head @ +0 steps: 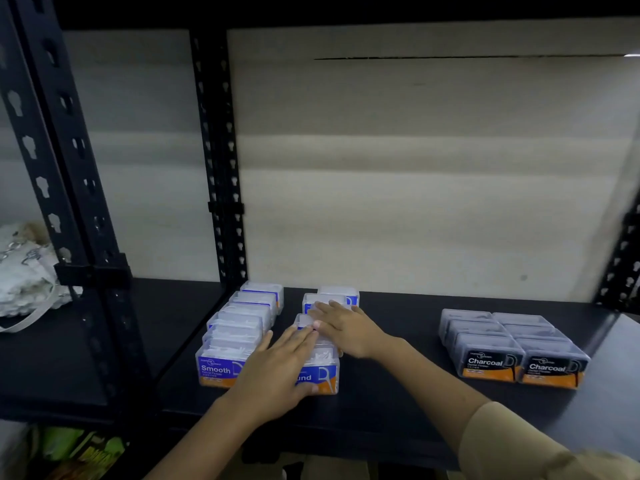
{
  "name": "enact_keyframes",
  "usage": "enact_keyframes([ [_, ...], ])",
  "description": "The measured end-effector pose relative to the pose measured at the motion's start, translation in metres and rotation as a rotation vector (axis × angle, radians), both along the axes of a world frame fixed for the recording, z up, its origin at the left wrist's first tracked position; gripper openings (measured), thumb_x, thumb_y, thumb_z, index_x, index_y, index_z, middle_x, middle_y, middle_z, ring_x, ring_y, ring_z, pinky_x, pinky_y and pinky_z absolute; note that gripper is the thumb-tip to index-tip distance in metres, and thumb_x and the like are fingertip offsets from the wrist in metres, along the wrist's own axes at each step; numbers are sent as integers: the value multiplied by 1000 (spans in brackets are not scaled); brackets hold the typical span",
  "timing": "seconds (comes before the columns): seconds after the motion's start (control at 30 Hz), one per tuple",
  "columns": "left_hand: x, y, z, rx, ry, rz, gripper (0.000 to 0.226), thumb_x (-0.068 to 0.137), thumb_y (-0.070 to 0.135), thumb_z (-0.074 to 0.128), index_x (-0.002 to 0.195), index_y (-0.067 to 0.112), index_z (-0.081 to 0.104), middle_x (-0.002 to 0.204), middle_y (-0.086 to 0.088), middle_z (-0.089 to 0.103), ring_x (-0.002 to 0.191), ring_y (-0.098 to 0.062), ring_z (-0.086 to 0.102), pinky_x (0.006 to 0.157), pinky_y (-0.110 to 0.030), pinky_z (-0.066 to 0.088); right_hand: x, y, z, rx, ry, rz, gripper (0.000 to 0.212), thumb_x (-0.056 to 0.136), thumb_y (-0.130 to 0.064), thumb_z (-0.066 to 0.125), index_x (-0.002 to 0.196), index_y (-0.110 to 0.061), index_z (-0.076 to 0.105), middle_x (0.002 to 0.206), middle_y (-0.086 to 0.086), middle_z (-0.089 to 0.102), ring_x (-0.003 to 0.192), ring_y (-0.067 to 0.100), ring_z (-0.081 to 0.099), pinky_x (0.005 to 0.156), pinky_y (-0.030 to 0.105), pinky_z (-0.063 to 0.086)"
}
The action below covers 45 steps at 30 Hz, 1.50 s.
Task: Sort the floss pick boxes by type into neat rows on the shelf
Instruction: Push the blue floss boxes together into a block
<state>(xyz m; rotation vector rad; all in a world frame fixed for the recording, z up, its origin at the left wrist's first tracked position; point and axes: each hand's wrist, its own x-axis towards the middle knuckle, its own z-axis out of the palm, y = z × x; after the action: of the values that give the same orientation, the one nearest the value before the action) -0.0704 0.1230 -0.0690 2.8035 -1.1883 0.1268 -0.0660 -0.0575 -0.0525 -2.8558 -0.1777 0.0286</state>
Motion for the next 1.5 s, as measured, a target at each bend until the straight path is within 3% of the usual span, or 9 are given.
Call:
enact_keyframes([
  [0.27, 1, 2, -1, -5, 5, 1, 80, 93, 48, 47, 152, 25, -2, 161, 10, -3, 148, -7, -5, 120, -33, -2, -2, -15, 6, 18, -7, 11, 45, 101, -33, 31, 145, -22, 32, 157, -4, 23, 145, 18, 19, 118, 36, 18],
  [0.57, 4, 1, -4, -36, 31, 1, 80, 94, 43, 48, 152, 23, -3, 161, 10, -7, 148, -9, -7, 119, -28, -2, -25, -55, 9, 57, 36, -56, 47, 100, -30, 37, 146, -24, 29, 157, -5, 22, 146, 16, 17, 118, 32, 23],
  [0.83, 11, -12, -8, -85, 70, 16, 81, 95, 36, 51, 152, 18, -3, 161, 6, -7, 149, -13, -7, 118, -25, 0, -51, -79, 9, 76, 44, -25, 47, 100, -22, 39, 146, -24, 27, 157, -7, 22, 146, 11, 13, 116, 25, 18],
  [1.03, 18, -31, -3, -95, 103, -1, 81, 94, 32, 53, 152, 16, -1, 161, 2, -4, 149, -16, -6, 119, -25, 2, -53, -79, 7, 99, 22, -25, 55, 94, -28, 52, 145, -29, 30, 157, -6, 20, 146, 12, 15, 117, 26, 14],
  [1.2, 20, -36, -2, -68, 100, -1, 83, 93, 35, 55, 152, 18, -1, 161, -1, -6, 149, -18, -7, 120, -29, 1, -49, -75, 5, -66, -16, -137, 87, 84, -51, 58, 150, -27, 6, 160, 2, -3, 148, 19, -1, 120, 45, 3],
  [1.27, 21, -36, 0, -36, 68, 32, 84, 91, 38, 55, 152, 22, -1, 161, -1, -8, 149, -20, -9, 120, -36, -1, -48, -75, 4, -104, 3, -195, 91, 83, -55, 56, 150, -25, 3, 160, 5, -2, 148, 22, -2, 119, 47, 3],
  [1.5, 20, -40, 1, -47, 164, 52, 90, 90, 39, 57, 152, 23, -7, 161, -2, -12, 149, -24, -10, 120, -36, 3, -51, -70, -2, -64, 21, -189, 82, 86, -38, 61, 149, -18, 11, 156, 8, 17, 145, 26, 13, 119, 41, 17],
])
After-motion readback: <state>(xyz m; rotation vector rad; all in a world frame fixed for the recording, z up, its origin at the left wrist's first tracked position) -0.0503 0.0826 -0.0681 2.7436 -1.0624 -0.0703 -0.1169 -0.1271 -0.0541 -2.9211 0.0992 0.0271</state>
